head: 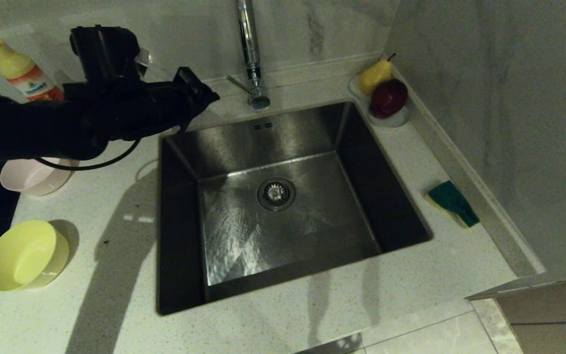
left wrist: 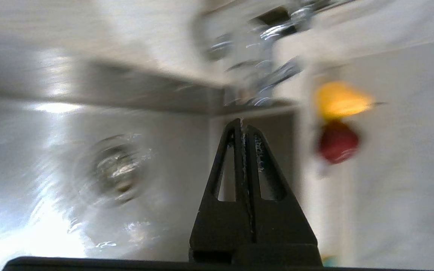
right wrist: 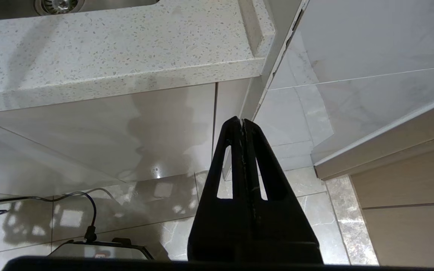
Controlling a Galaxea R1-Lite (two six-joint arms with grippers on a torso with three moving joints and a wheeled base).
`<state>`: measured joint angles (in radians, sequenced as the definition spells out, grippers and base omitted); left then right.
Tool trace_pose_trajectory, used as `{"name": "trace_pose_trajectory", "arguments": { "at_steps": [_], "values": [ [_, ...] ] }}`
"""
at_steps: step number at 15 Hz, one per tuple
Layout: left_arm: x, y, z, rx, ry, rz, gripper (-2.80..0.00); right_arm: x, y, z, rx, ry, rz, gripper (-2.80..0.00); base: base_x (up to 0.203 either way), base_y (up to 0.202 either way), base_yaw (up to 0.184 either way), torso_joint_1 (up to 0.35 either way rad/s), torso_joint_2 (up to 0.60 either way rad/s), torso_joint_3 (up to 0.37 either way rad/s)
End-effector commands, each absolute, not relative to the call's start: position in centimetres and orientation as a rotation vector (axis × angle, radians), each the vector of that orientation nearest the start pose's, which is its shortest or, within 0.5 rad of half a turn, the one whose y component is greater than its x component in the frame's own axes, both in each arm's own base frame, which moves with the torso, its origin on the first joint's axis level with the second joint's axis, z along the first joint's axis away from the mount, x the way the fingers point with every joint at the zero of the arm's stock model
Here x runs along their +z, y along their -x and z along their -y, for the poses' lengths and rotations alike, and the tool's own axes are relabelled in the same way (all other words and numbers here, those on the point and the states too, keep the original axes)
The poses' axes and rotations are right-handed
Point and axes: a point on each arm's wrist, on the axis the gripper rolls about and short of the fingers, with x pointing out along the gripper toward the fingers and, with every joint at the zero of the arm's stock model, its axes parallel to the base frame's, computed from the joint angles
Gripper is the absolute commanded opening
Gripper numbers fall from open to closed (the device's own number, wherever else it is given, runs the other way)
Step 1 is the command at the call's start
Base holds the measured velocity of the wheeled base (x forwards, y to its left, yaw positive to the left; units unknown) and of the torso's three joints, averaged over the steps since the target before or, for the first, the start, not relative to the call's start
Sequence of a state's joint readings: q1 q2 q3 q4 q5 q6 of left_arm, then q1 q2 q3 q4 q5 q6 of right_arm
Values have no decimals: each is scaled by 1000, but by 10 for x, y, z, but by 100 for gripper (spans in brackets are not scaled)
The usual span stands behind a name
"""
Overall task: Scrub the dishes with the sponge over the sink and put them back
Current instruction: Turn off the faucet, then place the bowl on the bowl
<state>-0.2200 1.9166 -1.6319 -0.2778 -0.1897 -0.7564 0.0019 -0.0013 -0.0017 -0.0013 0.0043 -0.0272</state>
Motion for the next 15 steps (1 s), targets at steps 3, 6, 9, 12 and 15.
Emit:
{"name": "trace_pose_trajectory", "arguments": {
  "at_steps": [3,6,9,12,15],
  "values": [
    [336,-307,59,-15,612,-61,-280,76,23,0,7,28,5,-280,0,0,0,0,0,0],
    [345,-244,43,137,442,-58,-280,76,23,0,8,28,5,-280,0,0,0,0,0,0],
    [318,-196,27,399,247,-93,-280,76,23,0,7,28,5,-280,0,0,0,0,0,0],
    [310,-161,11,581,203,-51,-280,76,23,0,8,28,5,-280,0,0,0,0,0,0],
    [311,-155,-20,783,212,-19,-280,76,23,0,6,28,5,-280,0,0,0,0,0,0]
  ]
}}
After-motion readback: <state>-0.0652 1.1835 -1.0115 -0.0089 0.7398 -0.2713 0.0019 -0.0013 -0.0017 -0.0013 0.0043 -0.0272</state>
